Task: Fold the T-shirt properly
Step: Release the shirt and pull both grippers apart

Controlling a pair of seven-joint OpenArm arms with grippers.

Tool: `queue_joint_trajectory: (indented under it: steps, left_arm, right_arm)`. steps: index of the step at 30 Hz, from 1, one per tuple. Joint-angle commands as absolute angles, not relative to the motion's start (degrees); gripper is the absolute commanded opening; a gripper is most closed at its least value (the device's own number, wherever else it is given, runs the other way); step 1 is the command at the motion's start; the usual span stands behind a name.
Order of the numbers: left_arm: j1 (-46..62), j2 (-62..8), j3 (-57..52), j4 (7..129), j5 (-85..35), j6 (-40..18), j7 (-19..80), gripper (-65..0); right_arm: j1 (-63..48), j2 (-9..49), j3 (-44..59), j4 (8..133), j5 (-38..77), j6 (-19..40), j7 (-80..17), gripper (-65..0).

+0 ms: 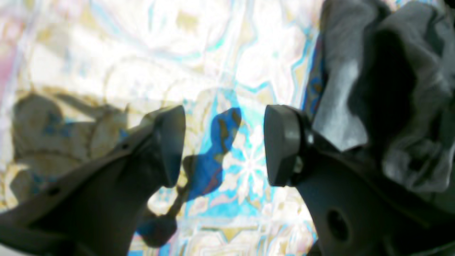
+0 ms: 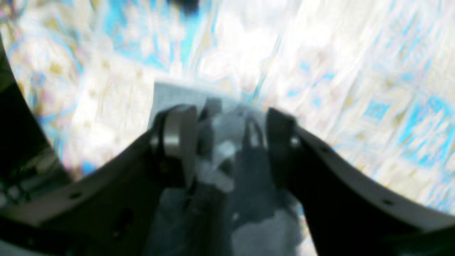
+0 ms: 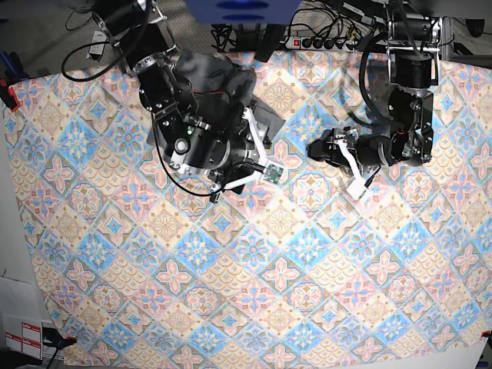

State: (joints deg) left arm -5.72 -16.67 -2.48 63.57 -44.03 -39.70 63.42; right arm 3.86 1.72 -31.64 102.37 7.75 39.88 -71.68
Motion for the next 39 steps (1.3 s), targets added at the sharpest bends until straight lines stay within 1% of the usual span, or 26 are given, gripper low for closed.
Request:
queue_joint_trajectory:
  steps: [1,4,7,9,12,15,19,20,22,26,28,30,31,34,39]
  left_arm:
    - [-6.9,-17.1,-2.6,64.5,-44.8,-40.0,62.8,-29.9]
    - [-6.5,-17.1,-2.6,64.5,-44.8,-40.0,62.9,-29.9]
    - [-6.2,-17.0,-2.5,64.5,-44.8,-40.0,63.2,-29.9]
    - [-6.1,-17.0,-1.4,64.6,-45.0,-40.0,63.3,-30.0]
    - [-6.1,-17.4,2.9,65.7,-45.1,-40.0,63.3,-30.0]
    - [-4.1,-17.5,6.9,72.0,-44.7,-40.0,63.3,-30.0]
    - [-1.4,-19.3,11.4,82.1,-44.8,-40.0,63.3,-30.1]
    - [-1.3,-19.4,11.8,83.5,-44.8,-40.0,63.3,-30.7]
    - [-0.4,-19.4,11.8,84.6,-44.7,-40.0,63.5,-35.0]
    - [0.0,-19.4,11.7,84.7,-44.2,-40.0,64.0,-48.8]
    - [0.2,-19.4,11.8,85.6,-41.6,-40.0,64.0,-56.1]
    - [1.7,-19.4,12.4,88.6,-37.5,-40.0,64.0,-60.5]
    - [2.5,-19.3,13.7,90.5,-35.1,-40.0,64.0,-61.3]
    - [3.7,-19.3,19.3,96.7,-29.5,-40.0,64.1,-61.5]
    - [3.6,-19.0,24.0,98.6,-26.2,-40.0,68.3,-61.8]
  right_arm:
    - [5.5,1.5,-31.5,103.3,8.0,40.0,-70.9,-30.9]
    - [6.1,1.2,-30.9,103.7,8.0,40.0,-70.4,-27.2]
    - [6.8,-0.4,-28.6,104.0,8.0,40.0,-70.5,-26.4]
    - [6.8,-0.6,-24.3,104.0,7.9,40.0,-70.9,-26.4]
    - [6.3,-0.2,-13.5,104.0,7.9,40.0,-71.3,-26.4]
    - [6.2,2.5,-5.5,104.0,8.0,40.0,-74.4,-26.5]
    - [4.4,4.4,0.2,104.0,8.0,40.0,-75.8,-26.8]
    - [3.9,4.4,1.4,104.0,8.0,40.0,-75.7,-28.1]
    - [3.1,4.4,3.3,104.8,7.9,40.0,-76.0,-32.9]
    - [1.8,4.4,6.5,105.3,7.7,39.7,-76.0,-47.5]
    - [1.8,4.4,6.9,105.3,6.2,35.7,-76.1,-56.1]
    - [1.6,4.4,6.7,105.2,3.5,33.2,-76.3,-62.8]
    - [1.2,4.4,6.6,105.1,1.8,32.6,-76.8,-64.9]
    - [0.6,4.4,6.6,105.1,-2.4,32.2,-77.8,-64.8]
    - [-0.5,4.4,7.0,104.8,-7.4,32.2,-77.8,-64.9]
